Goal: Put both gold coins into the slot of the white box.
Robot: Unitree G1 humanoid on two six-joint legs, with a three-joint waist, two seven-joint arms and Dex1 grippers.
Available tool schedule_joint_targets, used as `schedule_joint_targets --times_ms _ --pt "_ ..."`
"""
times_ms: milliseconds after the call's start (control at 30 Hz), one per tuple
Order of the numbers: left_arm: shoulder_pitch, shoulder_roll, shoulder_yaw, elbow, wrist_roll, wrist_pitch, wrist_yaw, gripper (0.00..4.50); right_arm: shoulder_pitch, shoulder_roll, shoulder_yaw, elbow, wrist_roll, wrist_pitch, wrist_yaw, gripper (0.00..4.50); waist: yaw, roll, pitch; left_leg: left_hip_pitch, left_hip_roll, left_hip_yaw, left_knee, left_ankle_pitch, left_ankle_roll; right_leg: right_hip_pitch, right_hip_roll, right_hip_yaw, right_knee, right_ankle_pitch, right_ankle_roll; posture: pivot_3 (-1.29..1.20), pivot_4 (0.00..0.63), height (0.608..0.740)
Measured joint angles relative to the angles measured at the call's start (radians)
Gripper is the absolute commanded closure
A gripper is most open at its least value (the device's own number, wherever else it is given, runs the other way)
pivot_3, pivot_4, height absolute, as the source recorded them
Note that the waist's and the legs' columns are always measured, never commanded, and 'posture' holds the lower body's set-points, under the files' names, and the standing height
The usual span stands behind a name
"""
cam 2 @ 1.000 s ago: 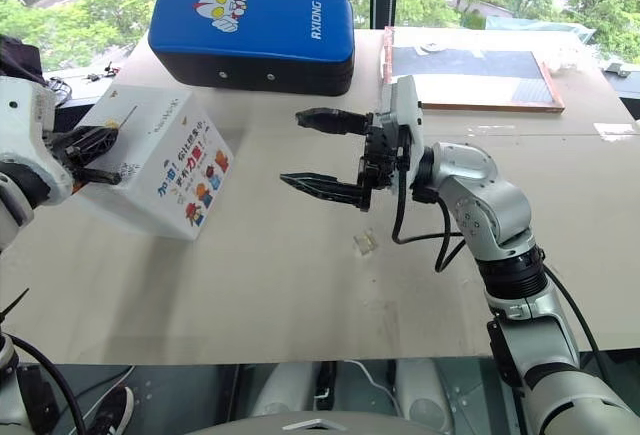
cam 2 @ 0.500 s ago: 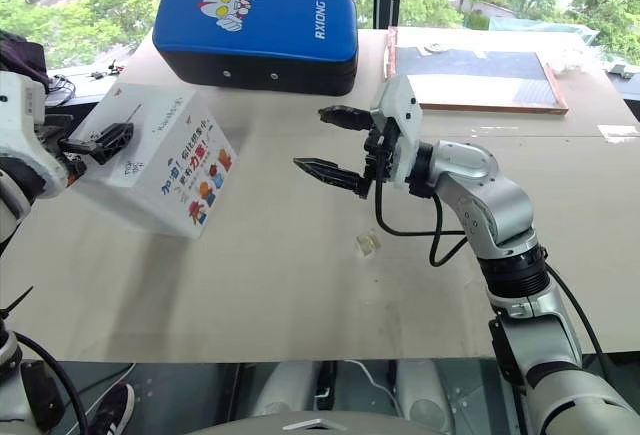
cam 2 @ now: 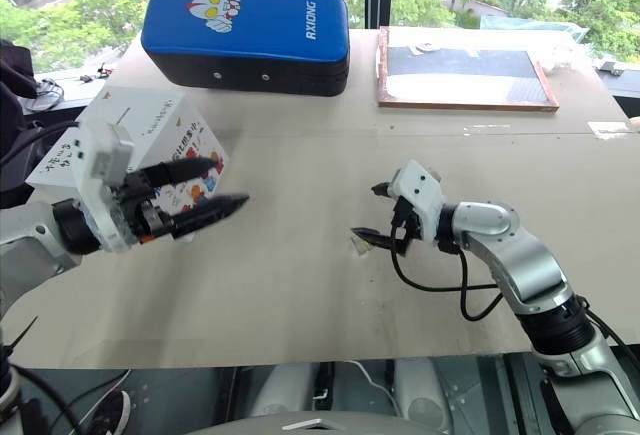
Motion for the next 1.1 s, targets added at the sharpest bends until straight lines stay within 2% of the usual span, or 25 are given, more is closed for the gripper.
schedule_joint_targets --times_ms 100,167,233,267,633,767,800,867,1000,1100 --pt "0.026 0.038 -0.063 0.01 0.052 -0.032 -0.024 0.0 0.005 -0.011 0.035 -0.017 -0.024 0.022 0.0 2.52 0.007 0.0 0.0 0.0 0.0 0.001 0.002 0.0 0.0 0.0 0.004 -0.001 0.0 0.001 -0.001 0.0 0.15 0.74" --pt "0.026 0.056 -0.089 0.02 0.082 -0.053 -0.032 0.0 0.011 -0.02 0.064 -0.02 -0.036 0.028 0.007 3.09 0.013 0.0 0.0 -0.001 0.0 0.001 0.002 0.0 0.0 0.0 0.004 -0.001 0.0 0.001 -0.001 0.0 0.15 0.74" --pt "0.025 0.07 -0.11 0.03 0.102 -0.072 -0.041 0.0 0.017 -0.037 0.087 -0.024 -0.052 0.032 0.014 4.17 0.016 0.0 0.0 -0.001 0.0 0.001 0.002 0.0 0.0 0.0 0.003 -0.001 -0.001 0.001 -0.001 0.0 0.15 0.74" --pt "0.025 0.074 -0.123 0.034 0.105 -0.077 -0.042 0.0 0.019 -0.037 0.087 -0.028 -0.057 0.031 0.013 4.43 0.015 0.0 0.0 -0.001 0.0 0.001 0.002 0.0 0.0 0.0 0.003 -0.001 -0.001 0.001 -0.001 0.0 0.15 0.74" --pt "0.0 0.066 -0.161 0.04 0.117 -0.084 -0.035 0.0 0.023 -0.017 0.072 -0.033 -0.067 0.051 -0.007 4.43 0.014 0.0 0.0 -0.001 0.0 0.001 0.002 0.0 0.0 0.0 0.003 -0.002 -0.001 0.001 -0.001 0.0 0.15 0.74" --pt "-0.049 -0.069 -0.157 0.057 0.033 -0.093 0.013 0.0 -0.004 0.129 -0.041 -0.035 0.062 0.14 -0.054 4.43 0.012 0.0 0.0 -0.001 0.0 0.0 0.003 0.0 0.0 0.0 0.003 -0.001 0.0 0.001 0.0 0.0 0.15 0.74" --pt "-0.055 -0.104 -0.151 0.064 -0.007 -0.095 0.032 0.0 -0.019 0.168 -0.074 -0.037 0.105 0.167 -0.071 4.43 0.012 0.0 0.0 -0.001 0.0 0.0 0.003 0.0 0.0 0.0 0.003 -0.001 0.0 0.001 0.0 0.0 0.15 0.74" --pt "-0.083 -0.235 -0.101 0.11 -0.123 -0.118 0.103 0.0 -0.06 0.271 -0.164 -0.039 0.219 0.242 -0.123 4.43 0.012 -0.001 0.0 -0.002 0.0 -0.001 0.003 0.0 0.0 0.0 0.0 -0.001 0.001 0.001 0.0 0.0 0.15 0.74" --pt "-0.091 -0.391 -0.058 0.15 -0.303 -0.189 0.207 0.0 -0.121 0.43 -0.272 -0.058 0.409 0.341 -0.231 4.43 0.013 -0.001 -0.001 -0.002 0.001 -0.003 0.003 0.0 0.0 0.0 -0.001 -0.002 0.001 0.001 -0.001 0.0 0.15 0.74" --pt "-0.091 -0.478 -0.057 0.153 -0.417 -0.25 0.285 0.0 -0.16 0.5 -0.316 -0.058 0.531 0.395 -0.313 4.43 0.014 -0.001 -0.001 -0.002 -0.001 -0.004 0.003 0.0 0.0 0.001 -0.002 -0.002 0.001 0.002 -0.001 0.0 0.15 0.74"
